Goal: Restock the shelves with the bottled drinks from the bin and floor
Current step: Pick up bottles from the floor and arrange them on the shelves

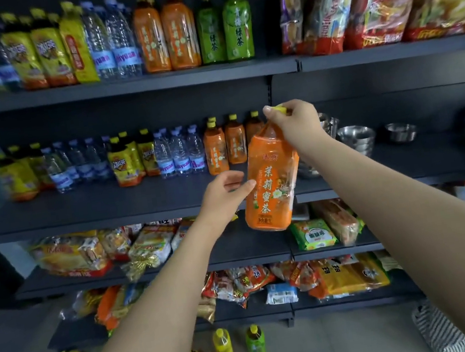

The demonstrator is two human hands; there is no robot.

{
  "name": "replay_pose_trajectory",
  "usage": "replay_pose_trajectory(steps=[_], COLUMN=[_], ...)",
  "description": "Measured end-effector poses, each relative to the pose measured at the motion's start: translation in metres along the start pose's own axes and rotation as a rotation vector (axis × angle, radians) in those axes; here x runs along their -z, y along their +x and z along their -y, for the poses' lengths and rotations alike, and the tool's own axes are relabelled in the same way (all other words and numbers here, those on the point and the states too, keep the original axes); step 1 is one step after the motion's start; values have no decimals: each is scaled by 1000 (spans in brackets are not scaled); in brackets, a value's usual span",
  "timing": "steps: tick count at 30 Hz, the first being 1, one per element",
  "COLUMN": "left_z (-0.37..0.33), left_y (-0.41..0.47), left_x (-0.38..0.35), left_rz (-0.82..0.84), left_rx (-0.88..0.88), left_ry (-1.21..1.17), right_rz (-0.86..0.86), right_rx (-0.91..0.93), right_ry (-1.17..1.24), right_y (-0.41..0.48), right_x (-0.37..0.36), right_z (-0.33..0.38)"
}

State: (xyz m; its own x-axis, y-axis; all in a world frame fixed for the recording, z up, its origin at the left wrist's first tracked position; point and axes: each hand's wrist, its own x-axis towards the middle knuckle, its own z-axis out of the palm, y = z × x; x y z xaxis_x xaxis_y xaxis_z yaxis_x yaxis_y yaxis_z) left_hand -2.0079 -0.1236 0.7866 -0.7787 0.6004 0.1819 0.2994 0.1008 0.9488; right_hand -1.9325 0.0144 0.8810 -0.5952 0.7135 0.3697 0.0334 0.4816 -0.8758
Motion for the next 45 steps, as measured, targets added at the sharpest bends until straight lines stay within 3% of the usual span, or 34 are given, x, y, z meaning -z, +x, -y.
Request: replay_pose_trajectory(steps=[16, 22, 31, 41, 45], left_z=[86, 129, 192, 238, 255], left_y=[171, 219, 300, 381, 399], left_x=[41, 34, -11, -49, -54], left_rz=[181, 210, 152, -42, -44], left_rx=[21, 34, 127, 93, 70], left_ry=[-76, -39, -16, -65, -85], right_rz=[-81, -39, 97, 43, 9], right_rx=[-77, -100, -69, 35, 60], right_ry=[16, -47, -11, -55, -54], right_y=[131, 170, 234, 310, 325], right_x=[-126, -158, -193, -223, -232], right_z=[-65, -108, -184, -244, -263])
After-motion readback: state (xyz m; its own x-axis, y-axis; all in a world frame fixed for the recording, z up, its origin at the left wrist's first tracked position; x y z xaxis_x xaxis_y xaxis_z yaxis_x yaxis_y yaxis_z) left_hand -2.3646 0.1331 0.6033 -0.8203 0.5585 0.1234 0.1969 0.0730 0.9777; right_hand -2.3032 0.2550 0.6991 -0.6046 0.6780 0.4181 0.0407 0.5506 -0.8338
